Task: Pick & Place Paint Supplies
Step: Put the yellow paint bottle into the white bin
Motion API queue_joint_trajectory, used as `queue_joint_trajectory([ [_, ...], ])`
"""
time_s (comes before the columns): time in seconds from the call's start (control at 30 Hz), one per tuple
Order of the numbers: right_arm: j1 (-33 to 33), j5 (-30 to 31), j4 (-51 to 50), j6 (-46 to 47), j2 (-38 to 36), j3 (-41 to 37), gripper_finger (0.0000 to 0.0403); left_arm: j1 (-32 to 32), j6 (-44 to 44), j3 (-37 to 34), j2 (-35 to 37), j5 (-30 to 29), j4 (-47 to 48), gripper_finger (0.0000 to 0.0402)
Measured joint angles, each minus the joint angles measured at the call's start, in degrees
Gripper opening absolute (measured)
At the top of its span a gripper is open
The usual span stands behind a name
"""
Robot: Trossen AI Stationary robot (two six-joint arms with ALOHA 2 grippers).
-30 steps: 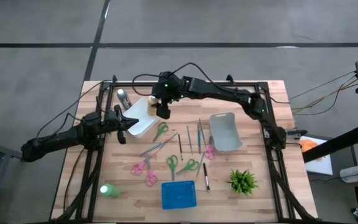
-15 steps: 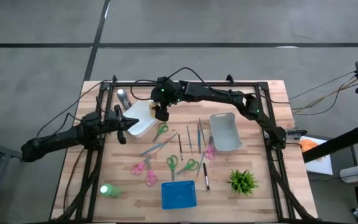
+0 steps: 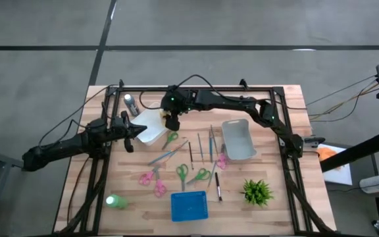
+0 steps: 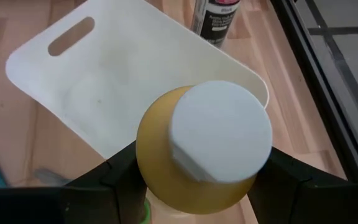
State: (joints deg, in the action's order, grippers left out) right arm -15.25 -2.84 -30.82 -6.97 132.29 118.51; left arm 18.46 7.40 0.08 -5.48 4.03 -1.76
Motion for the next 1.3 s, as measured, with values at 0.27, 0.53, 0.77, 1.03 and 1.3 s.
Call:
queue_joint_trajectory([
  [0.27, -0.2, 0.2, 0.1, 1.0, 0.0, -0.6, 0.0217, 0.0, 0.0, 0.0, 0.0, 0.0, 0.0, 0.0],
  [0.53, -0.3, 1.4, -0.3, 1.4, 0.0, -0.7, 0.0217, 0.0, 0.0, 0.0, 0.0, 0.0, 0.0, 0.0],
  [0.77, -0.3, 1.5, -0.4, 1.4, 0.0, -1.0, 0.0217, 0.0, 0.0, 0.0, 0.0, 0.0, 0.0, 0.0],
  [1.03, -0.4, 1.6, -0.4, 2.2, 0.1, -1.3, 0.0241, 0.0, 0.0, 0.0, 0.0, 0.0, 0.0, 0.0],
  [1.3, -0.6, 1.4, -0.3, 2.7, 0.1, -1.3, 0.0277, 0.0, 0.0, 0.0, 0.0, 0.0, 0.0, 0.0],
])
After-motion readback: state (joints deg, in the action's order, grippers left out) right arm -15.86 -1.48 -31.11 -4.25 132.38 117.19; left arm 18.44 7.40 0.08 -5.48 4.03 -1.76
